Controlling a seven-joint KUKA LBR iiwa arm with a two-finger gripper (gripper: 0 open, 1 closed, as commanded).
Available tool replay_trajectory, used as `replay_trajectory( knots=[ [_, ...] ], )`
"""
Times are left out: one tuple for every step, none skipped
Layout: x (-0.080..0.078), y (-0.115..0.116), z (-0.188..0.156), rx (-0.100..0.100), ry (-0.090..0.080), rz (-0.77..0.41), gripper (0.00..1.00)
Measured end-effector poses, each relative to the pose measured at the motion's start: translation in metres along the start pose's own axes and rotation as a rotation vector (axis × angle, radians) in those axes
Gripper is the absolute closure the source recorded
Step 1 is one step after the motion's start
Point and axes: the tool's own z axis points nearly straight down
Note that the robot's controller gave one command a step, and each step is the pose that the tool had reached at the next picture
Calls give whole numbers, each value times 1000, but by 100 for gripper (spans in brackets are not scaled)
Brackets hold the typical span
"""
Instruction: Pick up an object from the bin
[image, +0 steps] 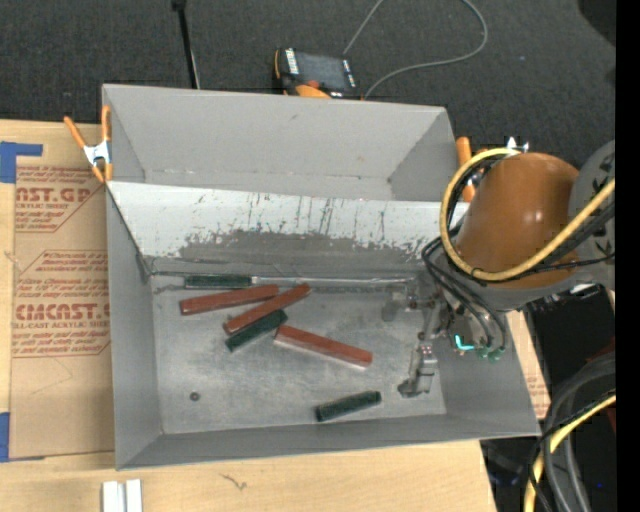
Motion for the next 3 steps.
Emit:
replay_trajectory(
  knots=[
    [-47, 48, 137, -1, -3, -193, 0],
    [-48, 47, 133, 0, -7, -191, 100],
    [-50, 74, 5, 1, -15, -195, 100]
  ],
)
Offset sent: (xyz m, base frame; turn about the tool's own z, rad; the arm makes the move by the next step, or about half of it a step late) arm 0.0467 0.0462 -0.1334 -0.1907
